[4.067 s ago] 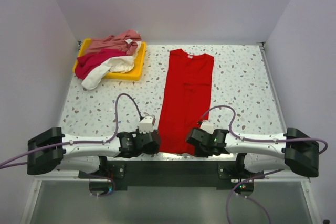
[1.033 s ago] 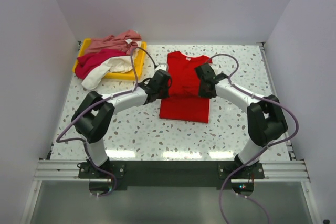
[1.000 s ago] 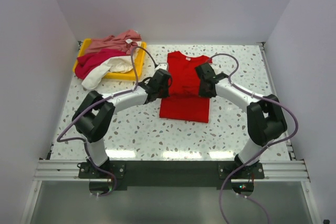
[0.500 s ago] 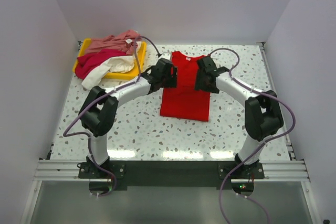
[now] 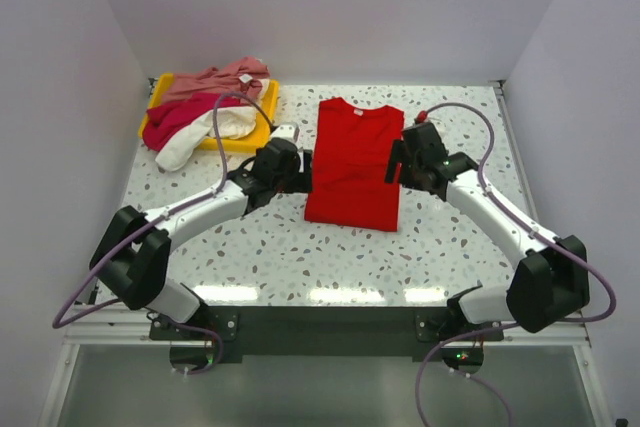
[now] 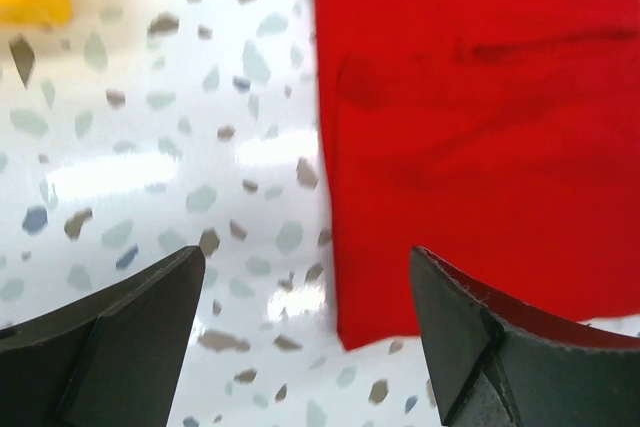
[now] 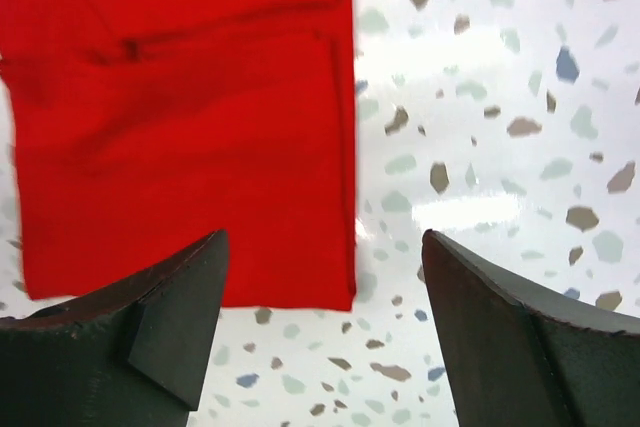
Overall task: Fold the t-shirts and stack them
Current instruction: Fold the tshirt
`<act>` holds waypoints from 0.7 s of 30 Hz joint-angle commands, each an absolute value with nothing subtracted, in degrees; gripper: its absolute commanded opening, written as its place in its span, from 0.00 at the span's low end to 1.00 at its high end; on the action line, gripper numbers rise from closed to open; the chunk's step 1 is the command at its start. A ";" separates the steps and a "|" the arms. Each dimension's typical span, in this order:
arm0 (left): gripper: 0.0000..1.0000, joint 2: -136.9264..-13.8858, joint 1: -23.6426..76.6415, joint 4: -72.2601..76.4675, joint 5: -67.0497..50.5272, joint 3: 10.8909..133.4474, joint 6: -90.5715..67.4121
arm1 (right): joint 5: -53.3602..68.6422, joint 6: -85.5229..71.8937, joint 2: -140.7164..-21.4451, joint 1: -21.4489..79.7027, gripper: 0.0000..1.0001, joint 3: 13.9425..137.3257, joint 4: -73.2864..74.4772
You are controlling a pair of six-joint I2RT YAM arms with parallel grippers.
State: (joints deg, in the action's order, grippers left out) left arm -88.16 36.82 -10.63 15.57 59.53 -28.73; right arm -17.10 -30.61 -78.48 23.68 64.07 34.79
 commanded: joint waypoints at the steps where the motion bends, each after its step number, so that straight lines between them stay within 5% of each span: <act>1: 0.88 -84.38 36.56 -6.78 12.49 52.49 -30.32 | -13.54 -31.37 -77.09 23.55 0.81 58.90 34.54; 21: 0.86 -84.19 37.62 3.25 5.19 41.31 -35.59 | -4.40 -35.68 -77.60 23.64 0.75 42.45 24.17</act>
